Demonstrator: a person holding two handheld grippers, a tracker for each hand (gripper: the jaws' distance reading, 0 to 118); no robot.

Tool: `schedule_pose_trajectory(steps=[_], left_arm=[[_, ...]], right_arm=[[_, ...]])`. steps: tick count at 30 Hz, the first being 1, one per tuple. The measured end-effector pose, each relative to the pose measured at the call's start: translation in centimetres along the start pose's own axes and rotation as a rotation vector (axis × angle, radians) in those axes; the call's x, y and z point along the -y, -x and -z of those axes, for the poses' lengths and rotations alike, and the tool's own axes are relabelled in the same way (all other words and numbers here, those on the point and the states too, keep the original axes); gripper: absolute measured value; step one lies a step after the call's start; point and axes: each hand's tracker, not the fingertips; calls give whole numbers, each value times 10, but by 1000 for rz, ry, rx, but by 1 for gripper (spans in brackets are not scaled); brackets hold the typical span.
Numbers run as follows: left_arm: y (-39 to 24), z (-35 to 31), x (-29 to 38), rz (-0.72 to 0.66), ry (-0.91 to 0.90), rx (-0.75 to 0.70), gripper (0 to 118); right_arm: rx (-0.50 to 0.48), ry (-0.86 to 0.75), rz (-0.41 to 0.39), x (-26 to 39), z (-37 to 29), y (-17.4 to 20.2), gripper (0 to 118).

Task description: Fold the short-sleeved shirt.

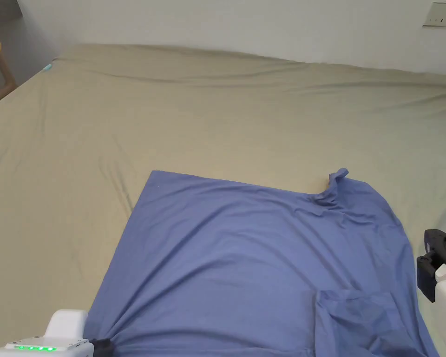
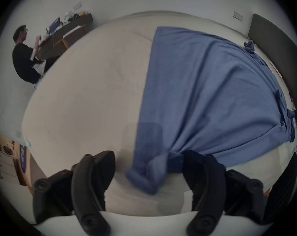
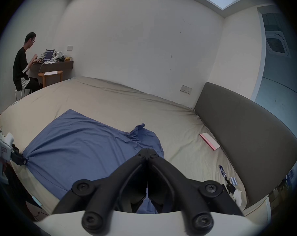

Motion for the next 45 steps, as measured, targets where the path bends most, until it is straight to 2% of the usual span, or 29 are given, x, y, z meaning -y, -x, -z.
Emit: schedule_pose_trajectory(steps=[1,2,3,4,5,6,7,8,10,11,12,13,14,15,16,21,27,28,29,31,32,34,35,37,38,43,45], left_arm=[[-1,0,1,-26,2,46,79],[-1,-5,-2,-24,-16,23,76],[-1,-9,-6,-8,-12,48,65],[-3,-13,-8,9,-26,99,41],[-7,-17,-9,1,-62,104,8],[-15,-19,-11,2,-73,112,8],[-18,-24,-12,63,-89,17,8],[-20,-30,-13,86,-119,7,8],[-23,-45,-17,35,-178,24,8],[-24,-52,-19,28,-206,22,8],[-25,-58,-20,23,-230,20,8],[-28,-66,-22,53,-245,16,8],[-29,-71,-22,58,-256,12,8],[-30,-76,-22,63,-264,7,8],[-30,-78,-21,68,-262,3,8],[-34,-80,-14,76,-251,-9,8],[-36,-66,-8,77,-181,-27,8],[-60,-55,-2,-243,-165,500,8],[-58,-53,-3,-204,-161,437,8],[-60,-50,-3,-203,-147,439,8],[-57,-42,-3,-200,-137,442,8],[-56,-37,-2,-198,-124,445,8],[-55,-36,-2,-199,-121,445,8],[-51,-37,-3,-220,-120,457,8],[-49,-40,-4,-245,-127,467,8],[-34,-59,-21,-438,-209,559,8],[-30,-66,-32,-485,-258,563,8]], right_arm=[[3,5,1,0,0,-1,2],[6,8,2,1,1,-2,2],[9,11,1,3,2,-4,2],[13,15,1,4,3,-5,2],[15,20,3,4,4,-6,2],[16,25,6,5,4,-7,2],[17,33,11,10,7,-12,2],[16,45,16,13,8,-14,2],[13,116,18,22,13,-18,3],[8,146,27,32,16,-23,7],[6,183,41,43,20,-27,18],[-4,235,58,56,25,-31,39],[-24,306,82,69,31,-36,76],[-29,403,97,87,38,-39,89],[-59,469,121,107,44,-42,90],[-52,730,122,189,62,-39,90],[-76,731,187,211,68,-38,90],[-85,728,196,211,71,-38,90],[-93,725,198,212,74,-38,86],[-112,728,182,213,79,-34,73],[-141,728,185,215,80,-33,56],[-204,701,246,216,80,-32,25],[-196,694,241,213,79,-31,16],[-181,671,213,211,75,-31,14],[-182,649,227,210,72,-35,14],[-204,510,411,193,60,-58,14],[-220,428,454,178,55,-65,14]])
